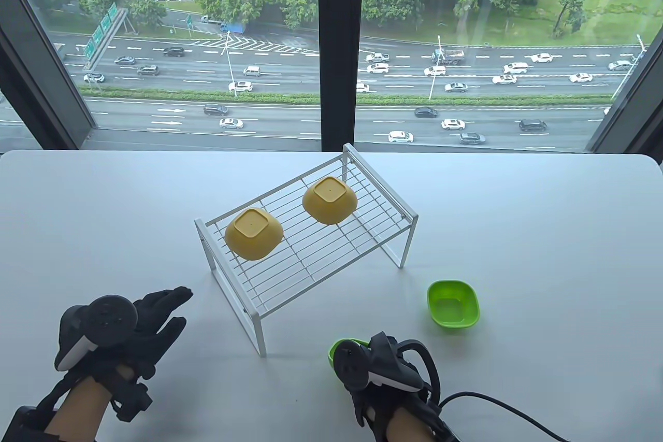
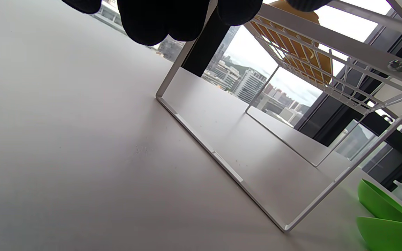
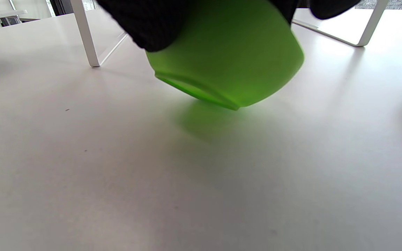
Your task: Flip small dish upside down onto kitchen shelf
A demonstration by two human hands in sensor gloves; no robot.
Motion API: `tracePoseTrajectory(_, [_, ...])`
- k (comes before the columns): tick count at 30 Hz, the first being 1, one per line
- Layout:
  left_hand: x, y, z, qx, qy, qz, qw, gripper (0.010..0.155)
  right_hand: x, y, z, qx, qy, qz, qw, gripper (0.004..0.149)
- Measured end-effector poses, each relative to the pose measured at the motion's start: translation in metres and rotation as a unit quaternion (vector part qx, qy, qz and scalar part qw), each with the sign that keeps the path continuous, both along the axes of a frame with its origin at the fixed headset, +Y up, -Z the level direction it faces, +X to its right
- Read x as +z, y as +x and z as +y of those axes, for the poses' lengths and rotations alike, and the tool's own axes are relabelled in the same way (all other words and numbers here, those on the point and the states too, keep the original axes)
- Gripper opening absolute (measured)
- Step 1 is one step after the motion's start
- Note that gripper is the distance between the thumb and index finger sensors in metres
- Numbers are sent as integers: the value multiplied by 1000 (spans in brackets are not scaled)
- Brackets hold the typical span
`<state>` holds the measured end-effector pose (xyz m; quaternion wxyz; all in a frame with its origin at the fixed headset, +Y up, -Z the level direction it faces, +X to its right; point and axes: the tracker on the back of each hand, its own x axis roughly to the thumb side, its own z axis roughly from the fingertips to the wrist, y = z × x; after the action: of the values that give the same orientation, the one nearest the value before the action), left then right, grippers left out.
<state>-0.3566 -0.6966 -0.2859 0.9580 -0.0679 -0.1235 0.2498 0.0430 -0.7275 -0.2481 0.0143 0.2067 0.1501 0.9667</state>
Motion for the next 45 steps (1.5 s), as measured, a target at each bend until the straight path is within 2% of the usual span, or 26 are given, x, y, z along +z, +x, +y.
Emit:
tracePoseTrajectory(11, [0, 0, 0, -1, -2, -1, 1000, 66, 2, 3, 5, -23, 29, -2, 999, 55])
tracePoseTrajectory(21, [0, 1, -1, -3, -3, -2, 1000, 67, 7, 7, 18, -68, 109, 5, 992, 54])
tracePoseTrajectory(45, [0, 0, -2, -3, -5, 0, 1000, 67, 16, 9, 32, -144, 190, 13, 971, 52])
